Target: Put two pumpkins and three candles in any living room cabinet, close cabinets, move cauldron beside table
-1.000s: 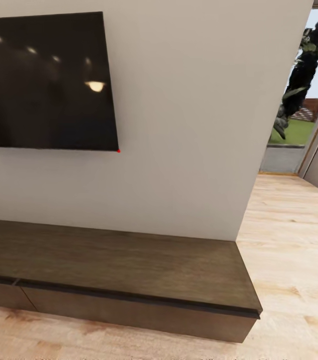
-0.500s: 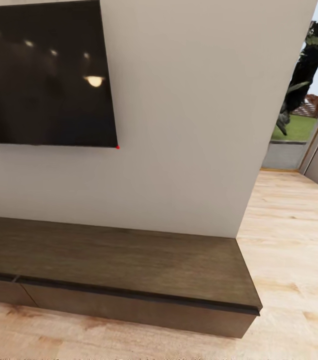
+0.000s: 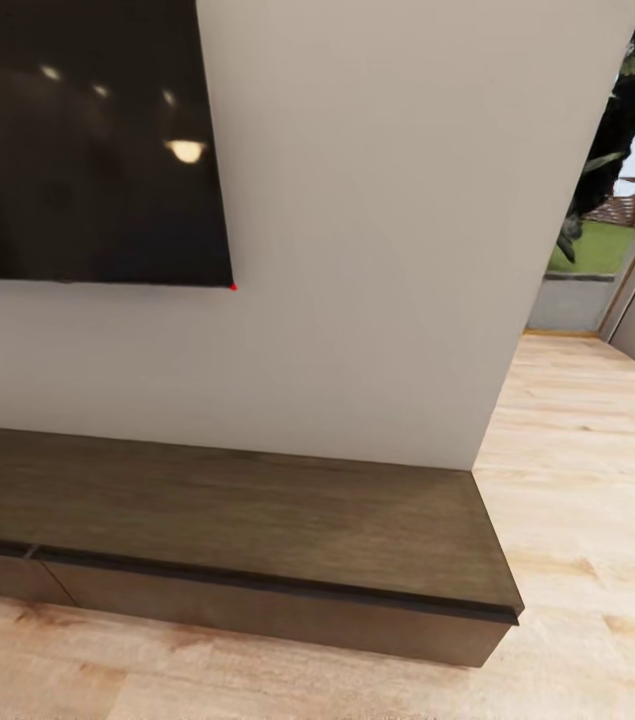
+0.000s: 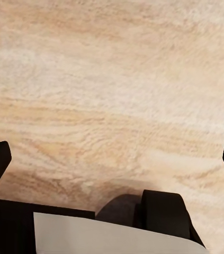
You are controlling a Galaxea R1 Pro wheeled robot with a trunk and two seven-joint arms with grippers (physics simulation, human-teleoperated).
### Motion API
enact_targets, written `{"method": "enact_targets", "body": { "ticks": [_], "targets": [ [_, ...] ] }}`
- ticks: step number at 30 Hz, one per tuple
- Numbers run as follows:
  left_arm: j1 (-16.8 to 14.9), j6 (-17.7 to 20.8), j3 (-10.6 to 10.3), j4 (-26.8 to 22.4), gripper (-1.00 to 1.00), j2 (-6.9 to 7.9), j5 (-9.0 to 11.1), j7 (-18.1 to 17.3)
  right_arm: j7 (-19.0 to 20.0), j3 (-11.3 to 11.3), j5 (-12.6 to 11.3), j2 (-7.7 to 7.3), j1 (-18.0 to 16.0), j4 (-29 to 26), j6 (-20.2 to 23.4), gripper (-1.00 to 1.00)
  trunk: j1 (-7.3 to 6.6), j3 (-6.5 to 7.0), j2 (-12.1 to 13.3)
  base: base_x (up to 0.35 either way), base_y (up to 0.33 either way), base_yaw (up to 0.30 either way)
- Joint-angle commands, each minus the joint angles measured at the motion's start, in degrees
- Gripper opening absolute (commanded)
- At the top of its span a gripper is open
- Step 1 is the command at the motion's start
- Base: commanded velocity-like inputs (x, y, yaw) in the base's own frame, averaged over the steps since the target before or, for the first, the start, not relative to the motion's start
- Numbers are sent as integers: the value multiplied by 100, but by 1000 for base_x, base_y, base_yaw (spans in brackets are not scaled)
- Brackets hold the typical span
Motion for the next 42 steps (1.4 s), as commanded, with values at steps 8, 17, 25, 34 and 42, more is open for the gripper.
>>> {"method": "enact_targets", "body": {
  "ticks": [8,17,25,34,42],
  "targets": [
    [0,0,0,1,100,0,0,0,-4,-1,-10,-8,0,5,0,100,0,-73,0,0,0,0],
    [0,-1,0,1,100,0,0,0,-3,-1,-18,7,0,12,0,100,0,-156,0,0,0,0],
    [0,0,0,1,100,0,0,0,-1,0,-18,16,0,20,0,100,0,-229,0,0,0,0],
    [0,-1,0,0,100,0,0,0,-3,1,-9,16,0,21,0,100,0,-311,0,0,0,0],
    [0,0,0,1,100,0,0,0,-5,0,-11,16,0,21,0,100,0,-384,0,0,0,0]
  ]
}}
